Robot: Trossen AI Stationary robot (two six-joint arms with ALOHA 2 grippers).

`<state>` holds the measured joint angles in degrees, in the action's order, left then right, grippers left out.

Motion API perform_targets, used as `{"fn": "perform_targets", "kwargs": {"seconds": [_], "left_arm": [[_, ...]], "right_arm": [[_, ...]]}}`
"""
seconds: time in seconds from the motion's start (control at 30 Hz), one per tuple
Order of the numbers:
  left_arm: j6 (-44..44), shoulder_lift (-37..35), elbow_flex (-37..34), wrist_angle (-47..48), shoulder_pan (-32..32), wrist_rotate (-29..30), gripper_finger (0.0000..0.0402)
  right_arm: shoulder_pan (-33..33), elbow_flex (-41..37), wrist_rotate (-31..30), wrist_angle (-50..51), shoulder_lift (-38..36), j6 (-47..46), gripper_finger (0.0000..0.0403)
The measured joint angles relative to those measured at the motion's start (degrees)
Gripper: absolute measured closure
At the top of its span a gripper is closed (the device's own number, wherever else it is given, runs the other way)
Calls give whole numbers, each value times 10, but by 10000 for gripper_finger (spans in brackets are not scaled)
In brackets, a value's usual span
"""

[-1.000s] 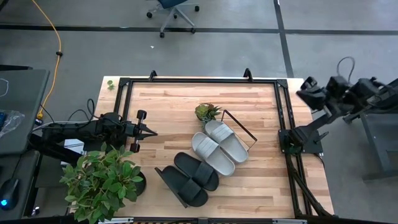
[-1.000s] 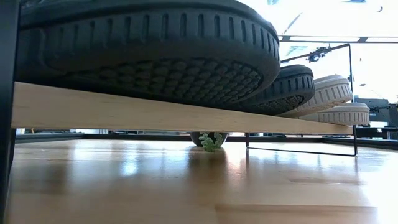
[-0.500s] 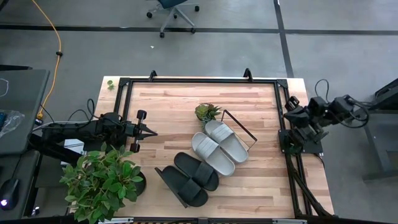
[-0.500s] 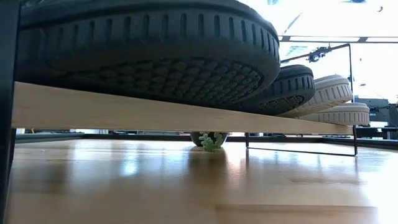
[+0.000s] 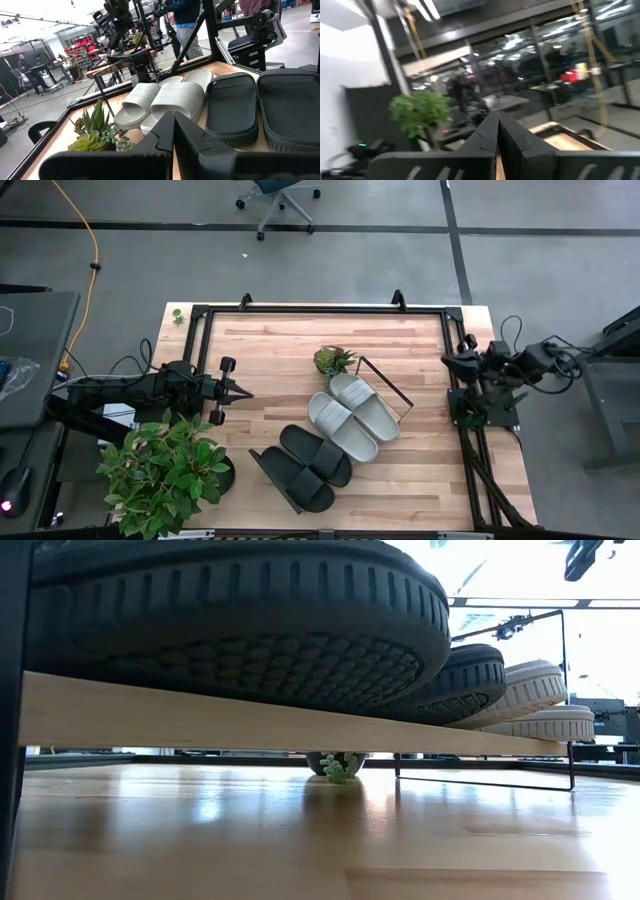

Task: Pick and place slides into the shelf
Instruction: Return to Home Position

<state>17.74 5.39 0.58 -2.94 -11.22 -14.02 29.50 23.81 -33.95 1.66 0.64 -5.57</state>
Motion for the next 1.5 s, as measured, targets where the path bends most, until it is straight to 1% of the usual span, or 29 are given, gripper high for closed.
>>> {"fn": "perform_targets", "kwargs": {"seconds": [0.1, 0.23, 0.43, 0.77, 0.97, 1.13, 1.23, 1.37, 1.5], "left_arm": [[0, 0, 0, 0, 0, 0, 401], [0, 0, 0, 0, 0, 0, 401], [0, 0, 0, 0, 0, 0, 401], [0, 0, 0, 0, 0, 1, 401], [0, 0, 0, 0, 0, 1, 401], [0, 0, 0, 0, 0, 1, 401], [0, 0, 0, 0, 0, 1, 401], [0, 0, 0, 0, 0, 1, 401], [0, 0, 0, 0, 0, 1, 401]], "right_arm": [[-9, -8, -26, 8, -2, 14, 403], [-36, -47, -16, 0, -4, -16, 403], [-96, -123, 46, -117, -4, -22, 403], [-199, -203, 165, -216, -4, -75, 403], [-263, -215, 229, -221, -4, -83, 403], [-316, -233, 295, -207, -3, -121, 403], [-341, -233, 330, -198, -3, -106, 403], [-363, -233, 340, -153, -3, -63, 403], [-377, -233, 340, -111, -3, -53, 403]]}}
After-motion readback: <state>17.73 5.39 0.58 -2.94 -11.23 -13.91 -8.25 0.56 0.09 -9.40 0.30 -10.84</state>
